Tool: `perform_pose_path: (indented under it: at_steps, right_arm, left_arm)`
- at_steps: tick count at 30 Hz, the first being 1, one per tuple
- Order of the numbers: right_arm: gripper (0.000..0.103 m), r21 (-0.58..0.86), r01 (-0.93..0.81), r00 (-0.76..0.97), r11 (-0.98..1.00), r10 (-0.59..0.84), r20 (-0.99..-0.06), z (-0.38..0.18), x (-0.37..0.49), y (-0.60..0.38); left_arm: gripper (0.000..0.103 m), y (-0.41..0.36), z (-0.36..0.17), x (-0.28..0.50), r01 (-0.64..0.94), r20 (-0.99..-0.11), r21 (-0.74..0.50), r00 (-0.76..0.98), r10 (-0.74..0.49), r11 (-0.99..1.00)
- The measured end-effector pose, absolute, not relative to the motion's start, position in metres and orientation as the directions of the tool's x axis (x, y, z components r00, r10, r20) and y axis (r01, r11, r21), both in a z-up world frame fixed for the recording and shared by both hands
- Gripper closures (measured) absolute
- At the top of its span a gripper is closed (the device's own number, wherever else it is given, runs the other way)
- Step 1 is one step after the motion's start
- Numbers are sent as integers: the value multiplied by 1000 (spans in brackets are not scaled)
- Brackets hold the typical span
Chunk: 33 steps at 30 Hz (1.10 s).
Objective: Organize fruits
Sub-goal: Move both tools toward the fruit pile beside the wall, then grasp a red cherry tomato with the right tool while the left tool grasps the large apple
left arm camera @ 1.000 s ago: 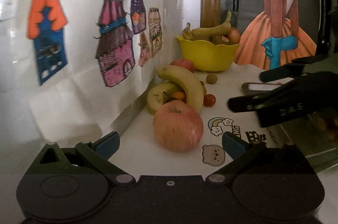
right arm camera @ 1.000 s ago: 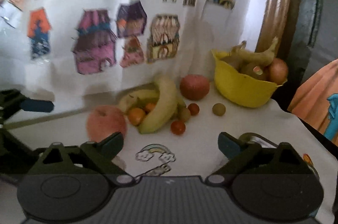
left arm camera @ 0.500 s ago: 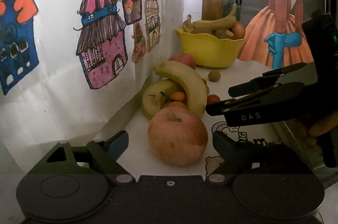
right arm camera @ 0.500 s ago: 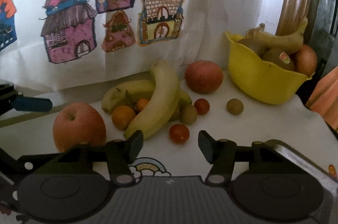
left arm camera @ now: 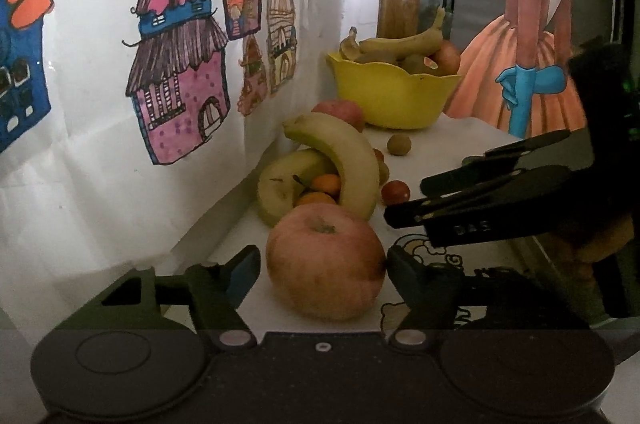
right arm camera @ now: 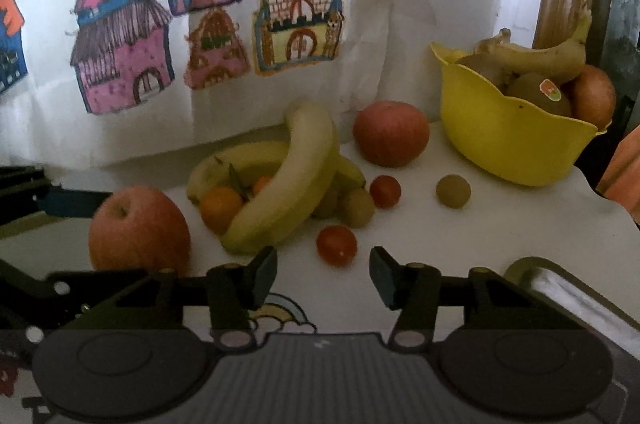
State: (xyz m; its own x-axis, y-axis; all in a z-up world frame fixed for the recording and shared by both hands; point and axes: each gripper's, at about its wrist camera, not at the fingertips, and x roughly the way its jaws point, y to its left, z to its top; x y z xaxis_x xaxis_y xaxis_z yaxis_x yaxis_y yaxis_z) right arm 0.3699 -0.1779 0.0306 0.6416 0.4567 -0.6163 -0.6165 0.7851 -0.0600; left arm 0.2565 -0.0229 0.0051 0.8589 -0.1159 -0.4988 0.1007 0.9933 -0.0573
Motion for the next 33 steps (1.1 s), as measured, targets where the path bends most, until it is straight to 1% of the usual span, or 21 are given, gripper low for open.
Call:
perform_pose_path:
  at_steps: [3, 5, 9, 13, 21, 30, 33]
  right_arm:
    - [53, -62, -615, 638, 786, 450, -625, 28, 376, -174]
    - [58, -63, -609, 643, 791, 445, -624, 27, 380, -171]
    - [61, -46, -606, 638, 794, 451, -624, 25, 387, -169]
    - [76, -38, -600, 641, 799, 452, -620, 24, 387, -169]
    - [76, -64, -604, 655, 794, 449, -607, 26, 359, -172]
    - [76, -74, -605, 682, 793, 469, -561, 41, 313, -194]
    - [76, -83, -595, 696, 799, 462, -550, 47, 302, -203]
  left_arm:
    - [34, -23, 5, 257, 100, -498, -65, 859, -119, 993]
    - [34, -23, 5, 257, 98, -498, -68, 859, -119, 993]
    - [35, -20, 4, 255, 94, -493, -86, 861, -124, 992]
    - [35, -21, 5, 255, 91, -493, -85, 862, -122, 992]
    - [36, -24, 6, 251, 86, -494, -80, 862, -115, 993]
    - [36, -38, 10, 233, 113, -492, -111, 857, -153, 987]
    - [36, -47, 11, 228, 126, -491, -103, 856, -161, 987]
